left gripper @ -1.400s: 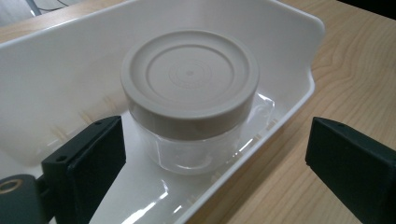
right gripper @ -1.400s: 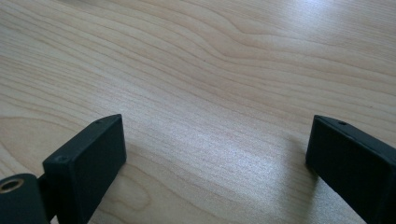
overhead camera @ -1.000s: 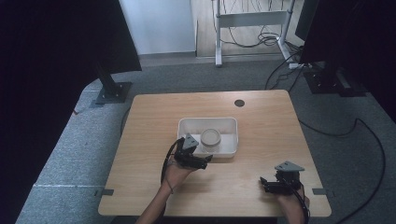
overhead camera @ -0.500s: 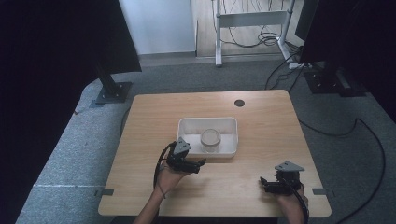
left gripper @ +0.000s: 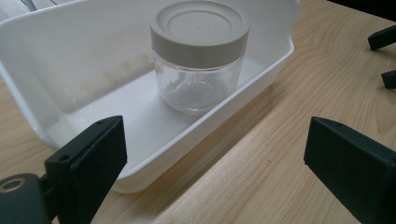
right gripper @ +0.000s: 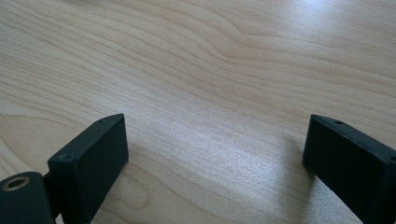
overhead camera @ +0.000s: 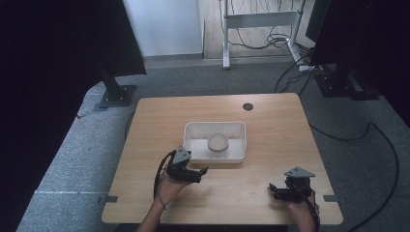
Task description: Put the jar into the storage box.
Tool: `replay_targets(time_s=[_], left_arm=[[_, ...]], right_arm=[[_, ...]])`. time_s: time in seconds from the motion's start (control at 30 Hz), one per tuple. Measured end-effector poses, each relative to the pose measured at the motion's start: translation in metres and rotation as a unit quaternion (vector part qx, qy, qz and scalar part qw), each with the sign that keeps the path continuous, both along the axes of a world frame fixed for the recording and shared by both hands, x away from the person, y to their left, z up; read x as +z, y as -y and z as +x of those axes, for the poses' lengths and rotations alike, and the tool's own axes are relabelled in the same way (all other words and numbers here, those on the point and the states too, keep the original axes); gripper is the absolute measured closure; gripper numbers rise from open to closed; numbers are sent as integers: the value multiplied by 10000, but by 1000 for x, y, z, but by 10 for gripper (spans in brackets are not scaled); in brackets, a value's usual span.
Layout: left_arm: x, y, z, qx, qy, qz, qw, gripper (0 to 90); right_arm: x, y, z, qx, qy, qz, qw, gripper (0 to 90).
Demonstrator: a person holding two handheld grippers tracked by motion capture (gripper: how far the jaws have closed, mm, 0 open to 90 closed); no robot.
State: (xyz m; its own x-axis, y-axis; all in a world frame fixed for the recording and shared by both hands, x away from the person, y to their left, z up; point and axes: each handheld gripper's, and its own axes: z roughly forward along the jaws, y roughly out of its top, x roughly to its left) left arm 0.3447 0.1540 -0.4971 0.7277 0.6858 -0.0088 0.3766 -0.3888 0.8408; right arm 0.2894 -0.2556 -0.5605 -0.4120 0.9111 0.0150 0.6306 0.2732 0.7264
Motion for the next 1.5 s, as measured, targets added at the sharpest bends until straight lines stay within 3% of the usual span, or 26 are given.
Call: replay_targets(time_s=[0.6,1.5], left_arm=[[-5,-23,-15,115,74,-37,9999,58],[-23,-54,-31,375,77,101,9992,57]], right_arm=[[0,0,0,-19,-7,-5,10000,54],[0,0,1,-31,-15,-8,10000,46]])
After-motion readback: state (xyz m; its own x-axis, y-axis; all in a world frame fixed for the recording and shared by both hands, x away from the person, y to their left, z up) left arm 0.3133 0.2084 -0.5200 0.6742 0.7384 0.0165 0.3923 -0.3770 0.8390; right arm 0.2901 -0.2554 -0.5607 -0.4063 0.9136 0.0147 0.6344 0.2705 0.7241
